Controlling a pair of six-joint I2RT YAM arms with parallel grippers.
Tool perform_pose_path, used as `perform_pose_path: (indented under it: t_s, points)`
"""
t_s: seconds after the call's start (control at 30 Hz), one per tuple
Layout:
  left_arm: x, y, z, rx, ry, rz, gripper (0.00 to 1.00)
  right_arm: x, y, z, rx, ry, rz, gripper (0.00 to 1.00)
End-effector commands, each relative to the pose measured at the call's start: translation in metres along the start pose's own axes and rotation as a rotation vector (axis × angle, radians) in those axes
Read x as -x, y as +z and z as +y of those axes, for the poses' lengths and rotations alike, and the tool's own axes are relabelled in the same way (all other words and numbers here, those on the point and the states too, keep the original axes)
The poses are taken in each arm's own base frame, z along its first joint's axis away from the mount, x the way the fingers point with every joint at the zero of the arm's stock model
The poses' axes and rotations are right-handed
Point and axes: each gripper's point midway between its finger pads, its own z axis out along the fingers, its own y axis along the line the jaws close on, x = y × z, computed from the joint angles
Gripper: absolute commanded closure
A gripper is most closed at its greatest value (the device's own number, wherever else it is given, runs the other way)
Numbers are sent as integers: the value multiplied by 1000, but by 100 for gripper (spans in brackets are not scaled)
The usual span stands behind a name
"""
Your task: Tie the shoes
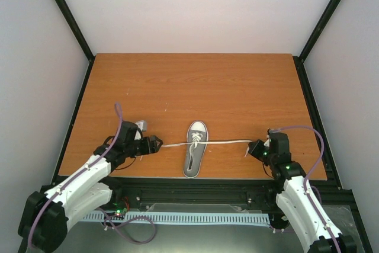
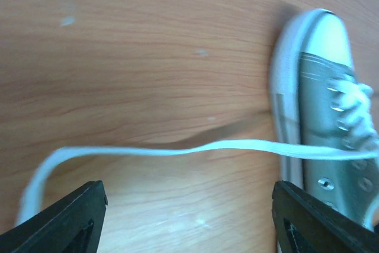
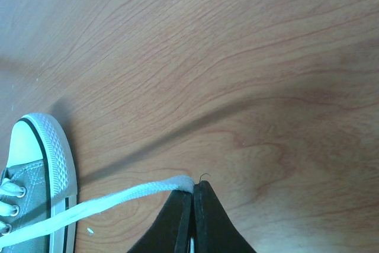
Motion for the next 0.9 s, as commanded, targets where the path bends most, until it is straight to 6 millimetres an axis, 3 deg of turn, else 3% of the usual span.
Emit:
perform_pose_path:
  t_s: [0.0,0.13,0.43,0.6,0.73,0.87]
  points:
    - [23,-4,-67,-220,274,-88,22,6,0,12,54,-14,-9,97]
    - [14,4,-89,-287,449,-84,23,7,0,17,76,-15,-10,97]
    - [-1,23,-107,-324,636,-51,28,5,-1,22,104,-19,2,97]
    - [-5,39,-106,-288,685,-16,30,5,-1,23,111,-29,5,97]
    - [1,44,-109,-266,719,-19,38,5,-1,25,117,-37,9,97]
    - [-6,50,-109,-288,725,26,45,5,-2,25,118,-43,12,97]
